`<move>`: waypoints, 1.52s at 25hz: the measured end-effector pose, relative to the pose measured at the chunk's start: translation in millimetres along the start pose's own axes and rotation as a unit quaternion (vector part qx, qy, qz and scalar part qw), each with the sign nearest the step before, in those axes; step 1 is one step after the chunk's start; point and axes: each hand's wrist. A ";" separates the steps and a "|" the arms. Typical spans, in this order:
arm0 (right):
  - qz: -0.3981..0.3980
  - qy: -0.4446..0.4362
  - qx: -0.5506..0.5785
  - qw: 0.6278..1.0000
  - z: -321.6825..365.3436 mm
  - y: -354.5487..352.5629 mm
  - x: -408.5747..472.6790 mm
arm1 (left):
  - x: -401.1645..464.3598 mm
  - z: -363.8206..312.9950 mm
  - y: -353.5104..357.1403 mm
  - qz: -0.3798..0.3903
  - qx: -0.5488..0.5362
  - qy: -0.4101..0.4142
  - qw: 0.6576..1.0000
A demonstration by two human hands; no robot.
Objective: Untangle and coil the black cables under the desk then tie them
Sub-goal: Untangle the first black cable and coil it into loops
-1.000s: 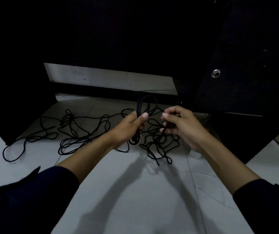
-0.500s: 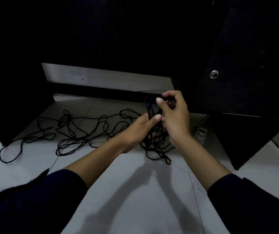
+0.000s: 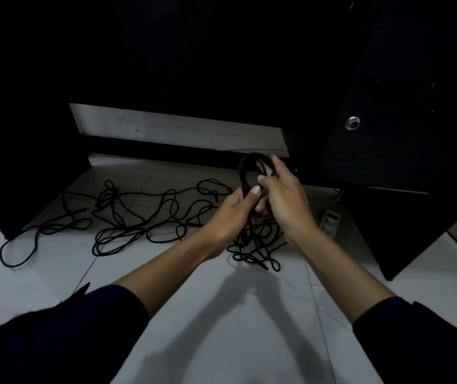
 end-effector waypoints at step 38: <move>0.071 0.100 0.199 0.972 16.7 -9.3 6.2 | 4.9 -6.3 -6.5 0.132 -0.143 -0.096 0.976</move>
Point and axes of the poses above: each hand's wrist, its own x-axis towards the middle knuckle, its own y-axis out of the palm, z = x × y
